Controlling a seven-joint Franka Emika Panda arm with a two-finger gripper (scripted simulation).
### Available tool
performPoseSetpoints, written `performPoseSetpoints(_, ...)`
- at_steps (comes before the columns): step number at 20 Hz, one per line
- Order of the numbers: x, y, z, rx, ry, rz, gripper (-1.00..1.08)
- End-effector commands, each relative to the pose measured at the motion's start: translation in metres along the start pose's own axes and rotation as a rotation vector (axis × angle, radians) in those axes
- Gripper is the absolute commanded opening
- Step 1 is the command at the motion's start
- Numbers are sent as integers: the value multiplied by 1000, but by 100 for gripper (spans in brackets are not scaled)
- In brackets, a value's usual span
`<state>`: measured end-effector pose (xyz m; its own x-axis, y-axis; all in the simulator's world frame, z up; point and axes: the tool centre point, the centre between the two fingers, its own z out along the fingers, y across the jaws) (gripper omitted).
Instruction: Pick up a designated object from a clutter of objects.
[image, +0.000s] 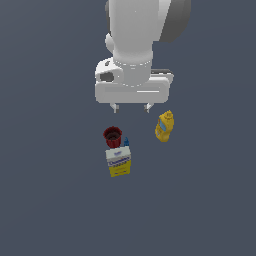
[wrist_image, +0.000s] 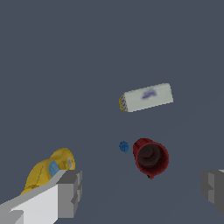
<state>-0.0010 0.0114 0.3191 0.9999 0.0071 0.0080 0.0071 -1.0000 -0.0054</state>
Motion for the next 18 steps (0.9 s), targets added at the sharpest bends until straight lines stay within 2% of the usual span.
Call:
performPoseSetpoints(1, 0, 0, 0, 0, 0, 0, 100)
performPoseSetpoints(10, 2, 10, -13, 28, 14, 60, 100)
performPoseSetpoints(18, 2, 10, -13, 28, 14, 61, 100)
